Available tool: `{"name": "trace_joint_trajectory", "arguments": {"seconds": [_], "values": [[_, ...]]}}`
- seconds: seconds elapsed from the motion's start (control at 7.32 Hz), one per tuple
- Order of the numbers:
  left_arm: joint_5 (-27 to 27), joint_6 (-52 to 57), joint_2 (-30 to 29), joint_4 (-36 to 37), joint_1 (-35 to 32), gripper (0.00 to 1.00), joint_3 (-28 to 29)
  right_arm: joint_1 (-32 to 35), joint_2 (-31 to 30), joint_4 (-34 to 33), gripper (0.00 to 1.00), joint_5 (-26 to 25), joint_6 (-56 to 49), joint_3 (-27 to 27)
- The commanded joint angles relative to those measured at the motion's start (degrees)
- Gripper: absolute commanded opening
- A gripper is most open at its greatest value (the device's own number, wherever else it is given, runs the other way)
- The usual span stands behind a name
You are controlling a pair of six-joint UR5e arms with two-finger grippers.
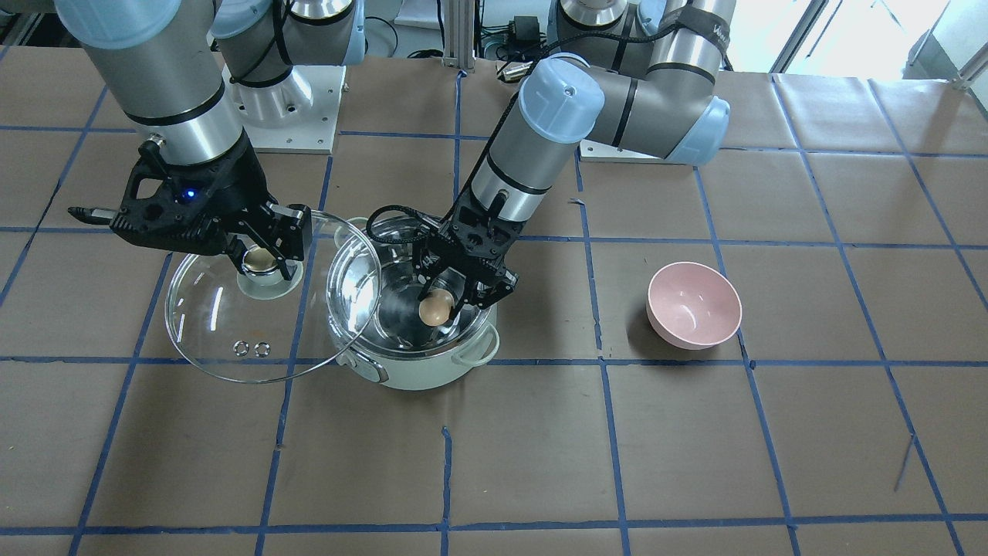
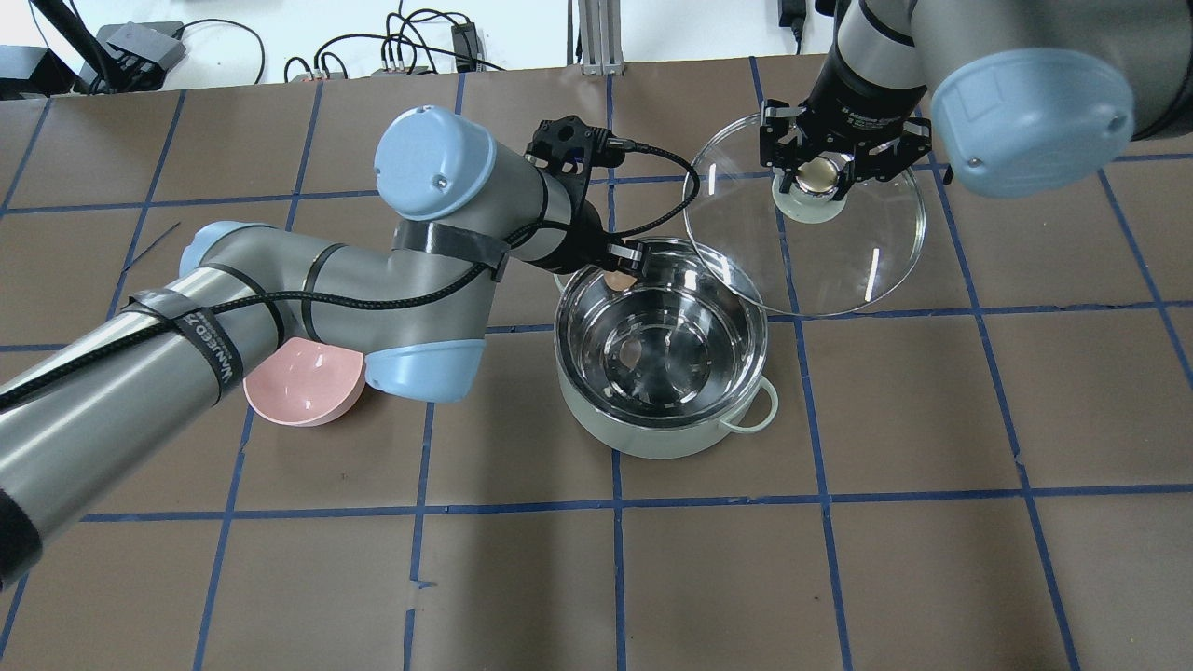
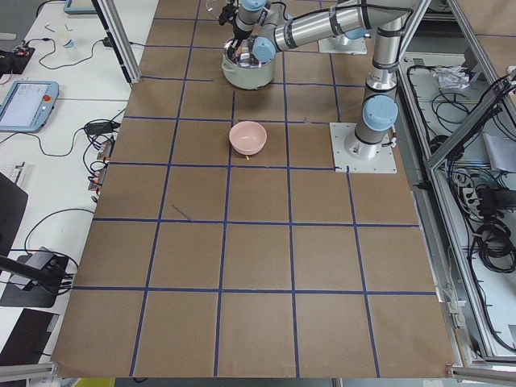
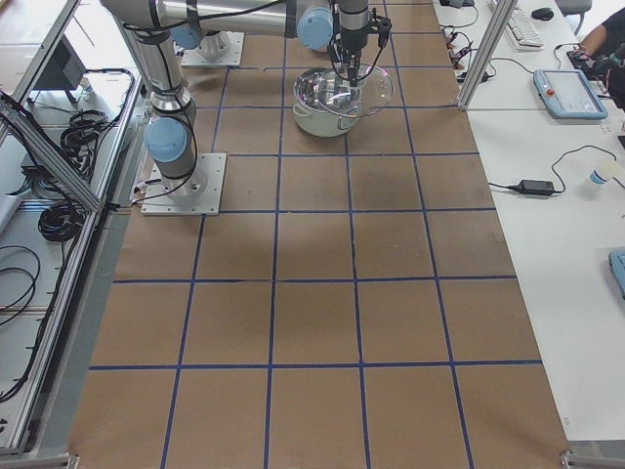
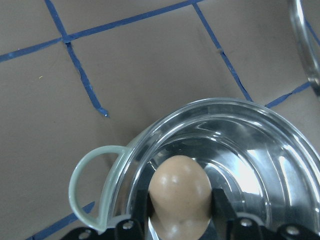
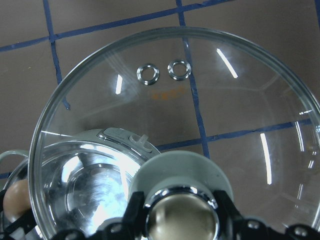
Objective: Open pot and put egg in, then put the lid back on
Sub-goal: 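Carry the egg with the left gripper over the open pot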
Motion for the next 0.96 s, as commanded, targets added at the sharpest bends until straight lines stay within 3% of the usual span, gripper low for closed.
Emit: {"name": "trace_joint_trajectory", "arguments": {"seconds": [0.0,0.41,0.55,0.68,0.82], "values": [[2.85,1.32,-0.78,1.73,-1.13,0.12,-1.22,0.06,-0.03,0.05,0.42,-0.07,0.00,0.14],[2.85,4.50,-3.75,6.98,-2.00,0.12,-1.49,-0.38,-0.03,0.23,0.43,-0.07,-0.18,0.05],[2.94,4.41,-3.68,7.00,-2.09,0.22,-1.49,-0.47,-0.72,2.05,0.43,-0.07,-0.35,0.14],[3.03,4.41,-3.42,7.00,-2.09,0.38,-1.67,-0.12,-0.82,1.64,0.43,0.11,-0.27,0.14],[3.20,4.15,-3.24,7.00,-2.09,0.70,-1.58,-0.20,-0.82,1.72,0.42,0.20,-0.18,0.14]]}}
